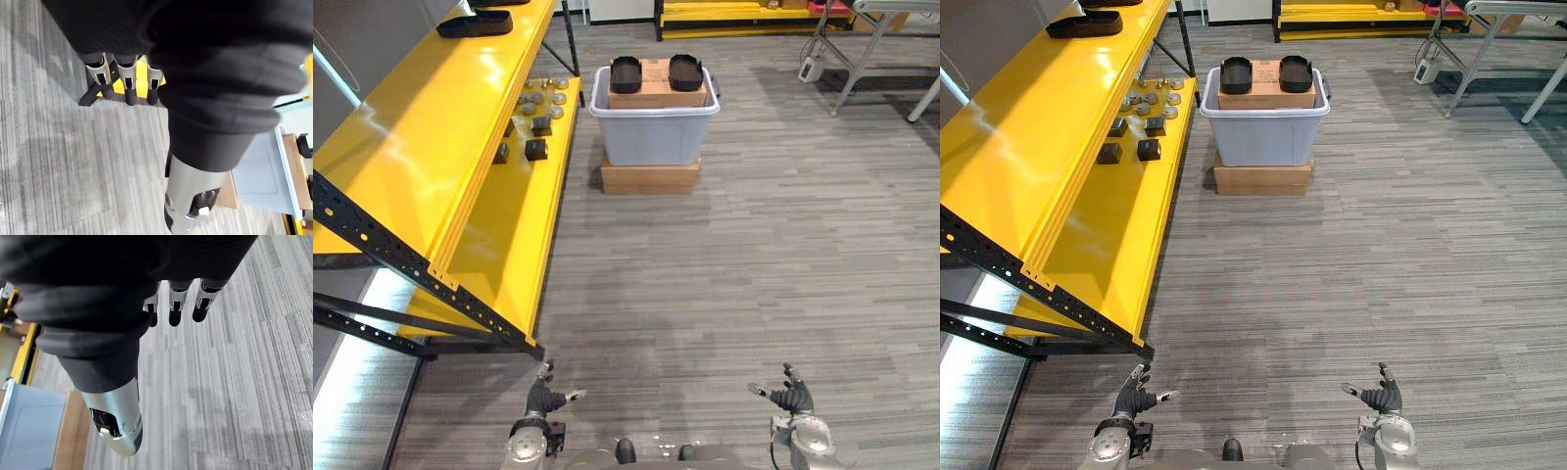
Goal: Walk over and take plastic housings, then place them on the shelf
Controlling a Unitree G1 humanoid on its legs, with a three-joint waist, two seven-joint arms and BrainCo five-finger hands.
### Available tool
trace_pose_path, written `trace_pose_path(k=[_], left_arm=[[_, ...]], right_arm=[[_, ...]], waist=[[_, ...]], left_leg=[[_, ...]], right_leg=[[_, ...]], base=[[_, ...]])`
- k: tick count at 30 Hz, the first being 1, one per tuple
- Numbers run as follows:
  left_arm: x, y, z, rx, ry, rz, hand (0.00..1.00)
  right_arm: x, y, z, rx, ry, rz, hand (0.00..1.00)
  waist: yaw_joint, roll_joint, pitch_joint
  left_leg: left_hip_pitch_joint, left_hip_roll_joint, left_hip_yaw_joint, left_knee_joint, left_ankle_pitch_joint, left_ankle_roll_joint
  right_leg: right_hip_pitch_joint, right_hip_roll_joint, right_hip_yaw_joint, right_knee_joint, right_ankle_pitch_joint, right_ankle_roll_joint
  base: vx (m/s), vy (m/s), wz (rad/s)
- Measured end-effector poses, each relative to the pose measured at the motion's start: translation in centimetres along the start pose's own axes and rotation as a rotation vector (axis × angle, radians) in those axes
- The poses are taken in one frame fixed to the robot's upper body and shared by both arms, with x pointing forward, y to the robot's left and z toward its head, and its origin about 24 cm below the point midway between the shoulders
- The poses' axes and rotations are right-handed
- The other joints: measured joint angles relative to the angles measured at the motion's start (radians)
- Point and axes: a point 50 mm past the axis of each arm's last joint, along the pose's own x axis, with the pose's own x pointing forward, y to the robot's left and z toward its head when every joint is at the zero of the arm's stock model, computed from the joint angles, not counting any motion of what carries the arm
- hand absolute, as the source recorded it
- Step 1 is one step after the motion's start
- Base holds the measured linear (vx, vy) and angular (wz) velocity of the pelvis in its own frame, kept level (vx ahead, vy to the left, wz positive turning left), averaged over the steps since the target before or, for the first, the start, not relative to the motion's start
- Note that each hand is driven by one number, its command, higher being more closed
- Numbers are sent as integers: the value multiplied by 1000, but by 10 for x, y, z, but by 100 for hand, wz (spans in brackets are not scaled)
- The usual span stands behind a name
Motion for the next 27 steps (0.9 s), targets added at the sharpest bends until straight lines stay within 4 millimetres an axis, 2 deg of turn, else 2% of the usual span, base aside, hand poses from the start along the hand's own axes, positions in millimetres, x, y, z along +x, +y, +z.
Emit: trace_pose_path(k=[2, 3, 4, 5, 6, 7, 8, 9, 10, 11, 12, 13, 15, 16, 17, 18, 20, 21, 22, 23, 24, 25, 26, 27], left_arm=[[4, -2, 8, -1, -23, -4, 0], [7, -3, 13, 0, -39, -7, 0], [10, -3, 20, 3, -59, -8, 0], [11, -1, 21, 6, -64, 6, 0], [11, -1, 19, 7, -57, 9, 0], [10, -4, 17, 1, -46, 4, 0], [10, -6, 16, -4, -43, 0, 0], [10, -6, 15, -5, -39, -1, 0], [10, -8, 13, -7, -29, -3, 0], [9, -8, 11, -8, -21, -5, 0], [8, -10, 7, -12, -2, -8, 0], [7, -10, 4, -17, 6, -13, 0], [7, -13, 4, -35, 13, -26, 0], [7, -13, 4, -37, 13, -28, 0], [7, -13, 4, -37, 12, -29, 0], [7, -13, 4, -37, 13, -29, 0], [6, -13, 3, -39, 17, -28, 0], [6, -14, 2, -39, 20, -29, 0], [6, -17, 3, -49, 21, -33, 0], [6, -17, 3, -49, 21, -33, 0], [4, -20, 0, -59, 31, -35, 0], [3, -18, -5, -58, 51, -28, 0], [2, -15, -9, -57, 66, -20, 0], [2, -14, -10, -55, 71, -16, 0]], right_arm=[[3, -5, 7, -3, -19, -9, 0], [5, -7, 10, -4, -28, -14, 0], [6, -8, 14, 1, -40, -17, 0], [6, -8, 14, 0, -42, -17, 0], [6, -9, 14, -1, -41, -21, 0], [7, -12, 14, -6, -42, -27, 0], [8, -12, 19, -6, -56, -26, 0], [9, -10, 23, -2, -67, -21, 0], [9, -9, 25, 1, -78, -18, 0], [8, -9, 24, 2, -79, -18, 0], [7, -8, 22, 1, -73, -11, 0], [6, -5, 21, 5, -73, -3, 0], [6, -2, 22, 20, -84, 10, 0], [6, -2, 23, 24, -88, 9, 0], [6, -2, 23, 26, -91, 8, 0], [6, -4, 23, 35, -89, 3, 0], [5, -7, 20, 57, -77, -12, 0], [5, -8, 19, 72, -73, -21, 0], [5, -14, 16, 89, -63, -47, 0], [5, -14, 16, 89, -63, -47, 0], [6, -19, 10, 85, -33, -66, 0], [5, -16, 5, 87, -8, -59, 0], [4, -12, 3, 89, 1, -48, 0], [0, -8, -7, 82, 28, -34, 0]], waist=[[-6, 21, 16], [-9, 31, 26], [-9, 40, 41], [-9, 8, 37], [-12, 4, 40], [-19, 16, 42], [-24, 30, 37], [-33, 34, 38], [-34, 46, 43], [-36, 49, 44], [-32, 50, 49], [-24, 50, 58], [1, 33, 71], [6, 21, 76], [6, 20, 79], [12, 23, 84], [32, 23, 87], [40, 23, 87], [55, 36, 87], [55, 36, 87], [59, 65, 84], [62, 59, 81], [69, 44, 68], [74, -1, 44]], left_leg=[[29, 40, -25, -14, -14, -13], [47, 64, -38, -31, -16, -19], [76, 82, -49, -53, -16, -43], [112, 83, -53, -64, -28, -89], [128, 87, -60, -64, -40, -109], [148, 105, -75, -57, -46, -121], [134, 125, -77, -19, -38, -136], [113, 137, -78, 55, -19, -168], [45, 157, -72, 210, 22, -214], [7, 171, -72, 317, 64, -220], [-81, 214, -68, 559, 169, -229], [-159, 265, -40, 798, 160, -219], [-269, 311, 22, 979, 119, -154], [-320, 308, 42, 970, 108, -136], [-356, 301, 55, 941, 103, -130], [-410, 270, 64, 832, 88, -126], [-451, 185, 63, 490, 85, -141], [-455, 158, 56, 383, 93, -147], [-455, 103, 6, 122, 141, -186], [-455, 103, 6, 122, 141, -186], [-465, 99, -37, -42, 163, -204], [-473, 96, -43, -3, 255, -163], [-473, 78, -34, 9, 294, -146], [-485, 48, -17, 34, 329, -108]], right_leg=[[-63, 24, -18, -126, 17, -10], [-89, 38, -20, -209, 54, -14], [-115, 53, -15, -333, 135, -18], [-128, 51, 16, -465, 256, -27], [-126, 49, 28, -454, 337, -36], [-137, 57, 28, -391, 380, -87], [-157, 64, 16, -326, 318, -104], [-161, 65, 4, -282, 273, -119], [-125, 76, -20, -271, 224, -135], [-95, 85, -30, -276, 205, -143], [-12, 106, -47, -314, 179, -163], [89, 140, -52, -367, 168, -180], [247, 163, -45, -470, 159, -194], [302, 166, -44, -519, 157, -196], [337, 171, -40, -549, 157, -197], [388, 172, -36, -596, 156, -198], [451, 160, -10, -649, 150, -191], [467, 155, -1, -662, 143, -184], [512, 155, 19, -696, 127, -172], [512, 155, 19, -696, 127, -172], [562, 181, 54, -725, 87, -156], [590, 176, 73, -707, 43, -147], [588, 156, 93, -683, 13, -139], [558, 113, 114, -618, -33, -128]], base=[[406, -80, 35], [455, -115, 47], [607, -217, 44], [543, -226, 42], [673, -308, 33], [458, -234, 22], [546, -301, 20], [551, -310, 23], [548, -312, 29], [569, -313, 31], [557, -312, 17], [658, -351, 0], [550, -263, -11], [439, -183, 2], [412, -135, 3], [481, -105, -17], [368, -22, -36], [429, 56, -44], [433, 84, -28], [516, 144, -54], [449, 189, -56], [458, 196, -69], [509, 189, -51], [436, 117, -32]])
